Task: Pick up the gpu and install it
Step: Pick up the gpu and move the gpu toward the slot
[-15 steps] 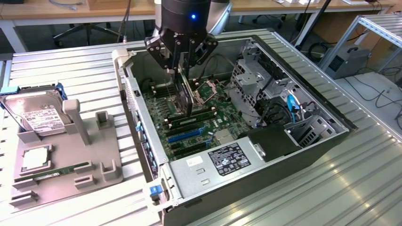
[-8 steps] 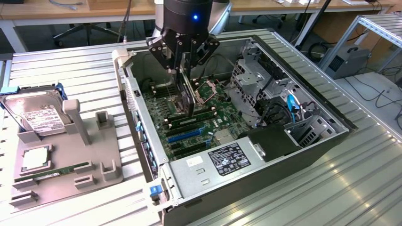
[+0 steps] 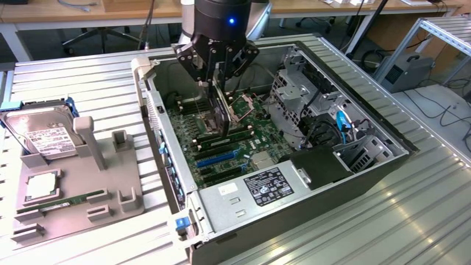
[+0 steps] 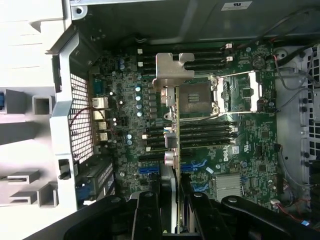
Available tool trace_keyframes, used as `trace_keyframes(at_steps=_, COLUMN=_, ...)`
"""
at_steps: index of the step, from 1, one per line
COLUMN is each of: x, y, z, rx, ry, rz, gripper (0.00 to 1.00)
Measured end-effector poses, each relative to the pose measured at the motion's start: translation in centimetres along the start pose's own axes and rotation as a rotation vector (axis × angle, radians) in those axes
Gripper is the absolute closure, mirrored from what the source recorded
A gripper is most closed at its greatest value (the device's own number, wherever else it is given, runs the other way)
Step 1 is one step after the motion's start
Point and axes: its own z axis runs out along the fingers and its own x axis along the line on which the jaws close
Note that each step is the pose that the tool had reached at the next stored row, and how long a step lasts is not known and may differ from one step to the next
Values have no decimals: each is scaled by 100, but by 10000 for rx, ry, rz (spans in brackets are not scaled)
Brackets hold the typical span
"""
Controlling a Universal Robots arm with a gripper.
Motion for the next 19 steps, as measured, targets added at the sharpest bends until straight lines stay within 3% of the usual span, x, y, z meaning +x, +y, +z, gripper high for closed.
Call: trace_keyframes(at_steps=19, x=-87, y=6, z=33, rx=0, ry=0, rz=0, gripper=73)
